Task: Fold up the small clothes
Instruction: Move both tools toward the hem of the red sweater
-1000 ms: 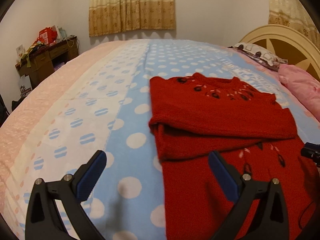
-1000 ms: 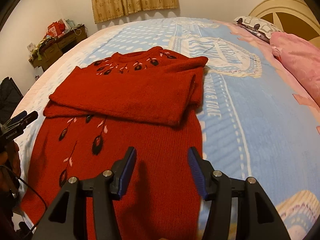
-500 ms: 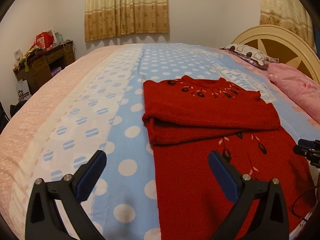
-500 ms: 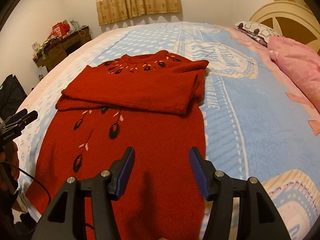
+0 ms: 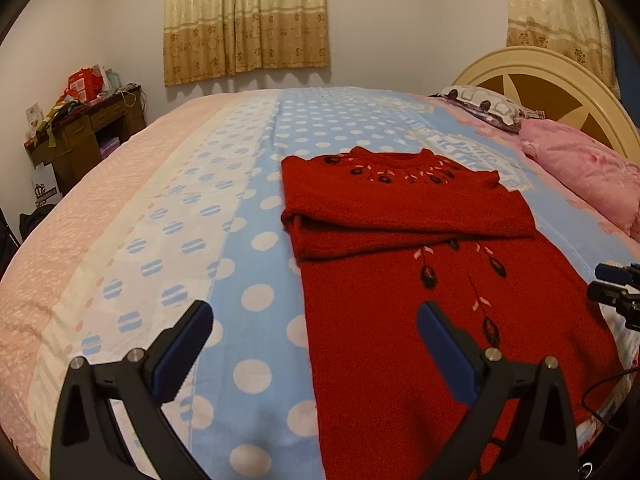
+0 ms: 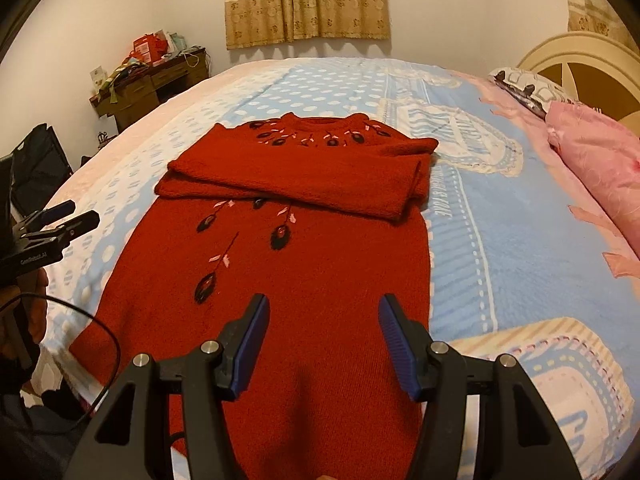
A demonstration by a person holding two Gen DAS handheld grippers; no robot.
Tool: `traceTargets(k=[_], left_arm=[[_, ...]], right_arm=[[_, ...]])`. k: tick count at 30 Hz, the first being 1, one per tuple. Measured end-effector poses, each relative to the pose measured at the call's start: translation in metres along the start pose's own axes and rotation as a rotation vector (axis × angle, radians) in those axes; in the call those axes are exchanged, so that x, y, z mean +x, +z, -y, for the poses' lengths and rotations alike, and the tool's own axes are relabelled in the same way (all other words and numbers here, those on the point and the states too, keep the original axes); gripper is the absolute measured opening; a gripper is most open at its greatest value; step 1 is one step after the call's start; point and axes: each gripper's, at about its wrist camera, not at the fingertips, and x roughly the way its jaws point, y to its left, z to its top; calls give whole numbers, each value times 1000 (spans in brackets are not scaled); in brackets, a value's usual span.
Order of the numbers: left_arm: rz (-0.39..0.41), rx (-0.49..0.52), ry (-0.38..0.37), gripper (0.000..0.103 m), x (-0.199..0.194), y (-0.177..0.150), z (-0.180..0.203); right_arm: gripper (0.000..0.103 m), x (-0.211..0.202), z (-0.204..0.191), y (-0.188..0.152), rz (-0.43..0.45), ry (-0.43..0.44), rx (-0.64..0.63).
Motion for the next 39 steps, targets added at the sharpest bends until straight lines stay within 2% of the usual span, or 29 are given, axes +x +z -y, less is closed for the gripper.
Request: traceTargets(k=[9, 14, 19, 27, 34, 39], left_arm=[[-7, 35, -19, 103, -16, -10, 8], [-21, 60, -34, 103, -28, -23, 10], [-49, 84, -18, 103, -33, -40, 10], [-186, 131, -50, 103, -27, -76, 11], [-276, 39, -86, 103, -23, -93, -10], [-324, 5, -164, 97, -23, -104, -13]], right_arm=[[59, -12, -7, -12, -4, 9, -10], [59, -23, -6, -26, -16, 13, -10], [59, -29, -2, -45, -48, -16, -15], [59, -37, 9, -75, -99, -34, 1], [59, -38, 28, -90, -106, -53, 67], [59, -35, 35, -98, -113, -53, 98]])
